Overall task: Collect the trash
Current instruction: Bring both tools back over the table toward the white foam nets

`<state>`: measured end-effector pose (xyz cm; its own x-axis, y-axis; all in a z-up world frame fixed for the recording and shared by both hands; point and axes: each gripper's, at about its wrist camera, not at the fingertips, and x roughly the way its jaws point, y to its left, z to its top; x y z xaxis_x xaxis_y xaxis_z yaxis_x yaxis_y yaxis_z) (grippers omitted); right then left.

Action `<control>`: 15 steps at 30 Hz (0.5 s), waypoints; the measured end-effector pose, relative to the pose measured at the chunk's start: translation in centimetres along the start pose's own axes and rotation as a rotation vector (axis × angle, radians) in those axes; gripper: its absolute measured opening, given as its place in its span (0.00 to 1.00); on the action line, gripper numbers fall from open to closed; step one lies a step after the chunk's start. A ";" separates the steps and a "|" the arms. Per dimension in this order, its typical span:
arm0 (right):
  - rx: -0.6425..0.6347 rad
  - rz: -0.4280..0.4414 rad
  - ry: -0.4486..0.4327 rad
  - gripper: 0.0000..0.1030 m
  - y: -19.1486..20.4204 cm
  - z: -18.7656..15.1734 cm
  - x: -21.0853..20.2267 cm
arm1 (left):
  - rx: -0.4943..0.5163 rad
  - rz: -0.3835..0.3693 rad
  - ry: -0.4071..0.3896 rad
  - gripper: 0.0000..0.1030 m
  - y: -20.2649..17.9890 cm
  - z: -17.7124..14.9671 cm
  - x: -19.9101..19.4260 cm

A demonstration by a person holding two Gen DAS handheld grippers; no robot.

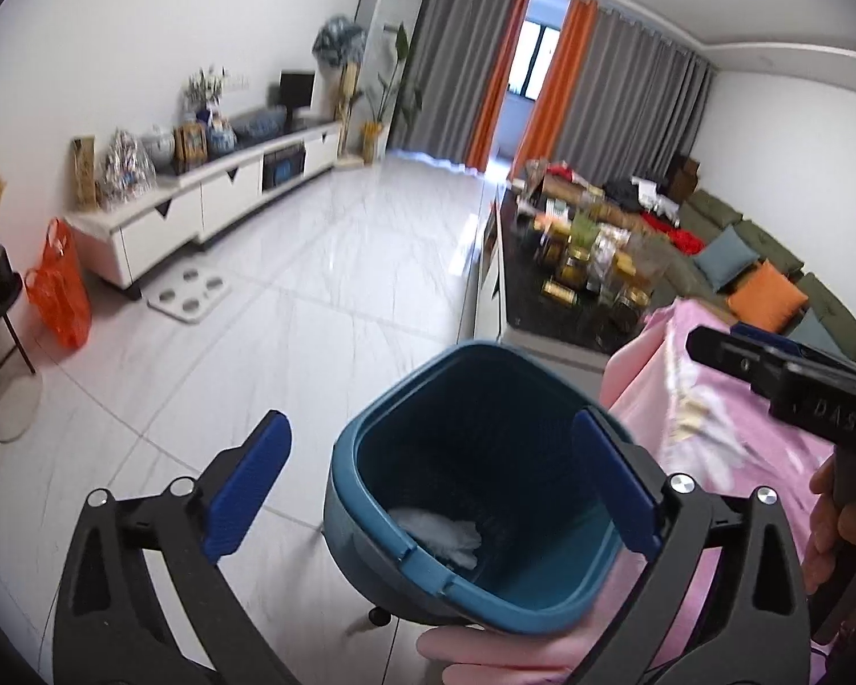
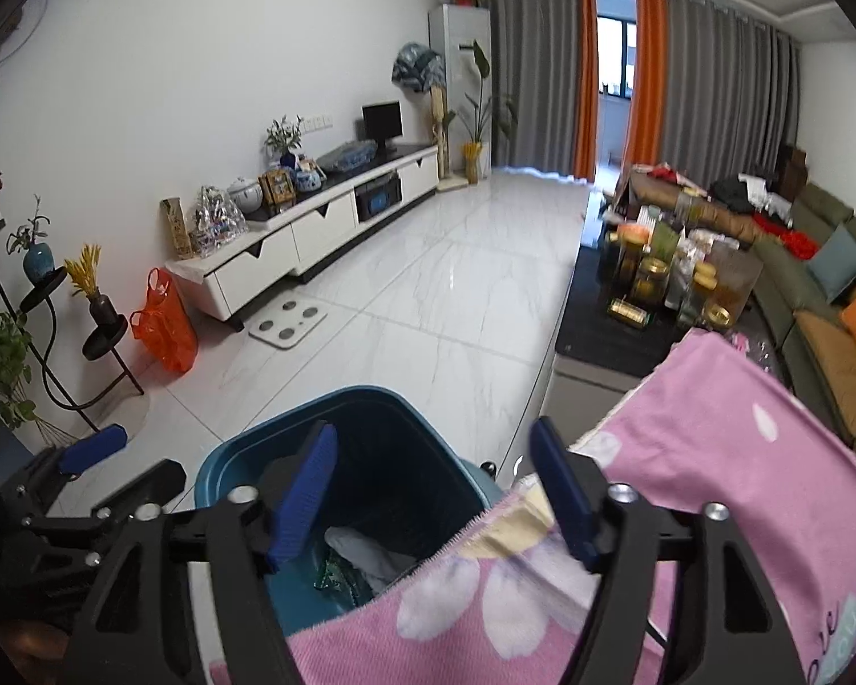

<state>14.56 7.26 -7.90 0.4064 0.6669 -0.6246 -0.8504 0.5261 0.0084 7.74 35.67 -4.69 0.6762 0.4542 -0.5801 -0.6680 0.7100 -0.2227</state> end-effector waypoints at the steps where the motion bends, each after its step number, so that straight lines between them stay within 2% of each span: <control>1: -0.009 -0.008 -0.020 0.77 0.0 -0.1 -0.8 | 0.002 0.000 -0.023 0.94 -0.3 0.1 -1.2; 8: -0.014 -0.051 -0.134 0.93 -0.9 -2.0 -6.5 | 0.022 -0.049 -0.109 0.95 -2.9 -0.7 -7.7; 11: -0.007 -0.076 -0.193 0.93 -1.4 -3.7 -9.8 | 0.040 -0.087 -0.137 0.95 -5.5 -1.5 -10.4; 15: 0.027 -0.114 -0.257 0.93 -2.9 -6.8 -14.5 | 0.131 -0.160 -0.221 0.95 -9.4 -3.5 -14.5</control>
<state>8.87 -7.48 -4.16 0.5732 0.7127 -0.4044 -0.7864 0.6171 -0.0272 3.12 20.48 3.10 0.8302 0.4269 -0.3584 -0.5118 0.8386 -0.1865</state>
